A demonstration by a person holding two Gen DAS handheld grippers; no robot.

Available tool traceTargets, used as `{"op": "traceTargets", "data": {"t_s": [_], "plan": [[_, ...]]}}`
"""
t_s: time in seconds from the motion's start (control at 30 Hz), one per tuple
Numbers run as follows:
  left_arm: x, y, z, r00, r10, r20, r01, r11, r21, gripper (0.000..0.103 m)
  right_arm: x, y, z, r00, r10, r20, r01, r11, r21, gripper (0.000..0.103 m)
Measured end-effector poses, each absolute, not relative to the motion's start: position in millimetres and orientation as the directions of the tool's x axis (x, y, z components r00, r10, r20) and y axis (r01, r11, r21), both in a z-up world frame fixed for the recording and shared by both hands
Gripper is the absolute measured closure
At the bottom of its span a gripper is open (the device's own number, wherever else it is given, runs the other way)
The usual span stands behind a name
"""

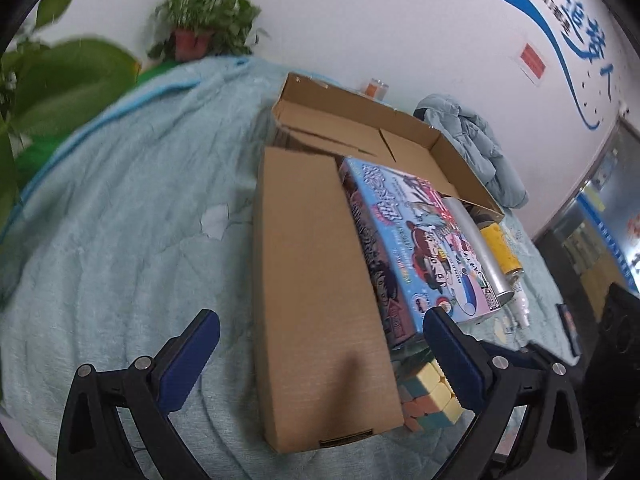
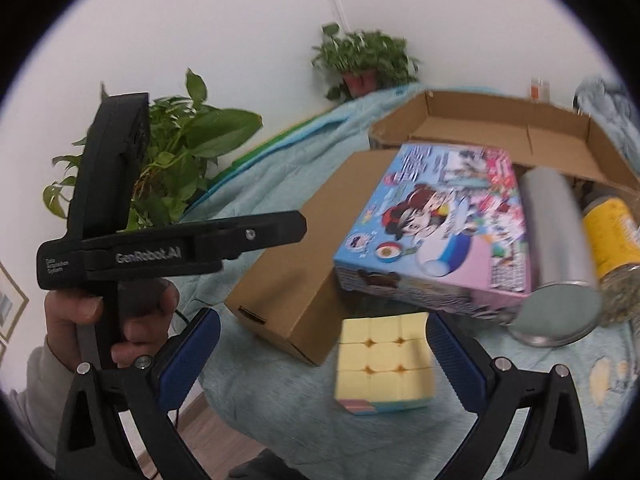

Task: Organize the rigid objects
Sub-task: 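Move both tools toward the long flat cardboard panel beside the box, then grip the cardboard panel with the left gripper while the right gripper grips its other side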

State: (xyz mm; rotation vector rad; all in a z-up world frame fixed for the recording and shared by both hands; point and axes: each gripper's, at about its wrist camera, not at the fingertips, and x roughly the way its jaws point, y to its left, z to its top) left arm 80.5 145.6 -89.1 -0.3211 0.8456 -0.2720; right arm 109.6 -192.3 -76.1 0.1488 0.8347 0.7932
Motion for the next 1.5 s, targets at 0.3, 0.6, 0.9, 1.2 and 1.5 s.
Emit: {"op": "traceTargets", "data": {"t_s": [0.3, 0.6, 0.9, 1.2, 1.5], "plan": [[117, 181, -140, 0.446, -0.629, -0.637, 0.099, 0.742, -0.663, 0.006, 129, -155, -81, 0.321, 0.677, -0.663, -0.536, 0.706, 0.462, 0.007], [121, 181, -154, 0.380, -0.653, -0.655, 0.117, 0.736, -0.666, 0.019, 145, -125, -101, 0.255, 0.621, -0.741, -0.512, 0.737, 0.440, 0.029], [86, 196, -150, 0.377, -0.684, -0.624, 0.069, 0.693, -0.718, 0.018, 137, -115, -100, 0.237, 0.603, -0.762, -0.501, 0.748, 0.436, 0.027], [115, 190, -162, 0.346, -0.646, -0.681, 0.056, 0.738, -0.672, 0.017, 155, -95, -104, 0.242, 0.583, -0.775, -0.509, 0.757, 0.411, 0.015], [104, 162, -135, 0.403, -0.533, -0.744, 0.109, 0.835, -0.540, 0.018, 146, -87, -104, 0.272, 0.585, -0.764, -0.520, 0.758, 0.395, 0.014]]}}
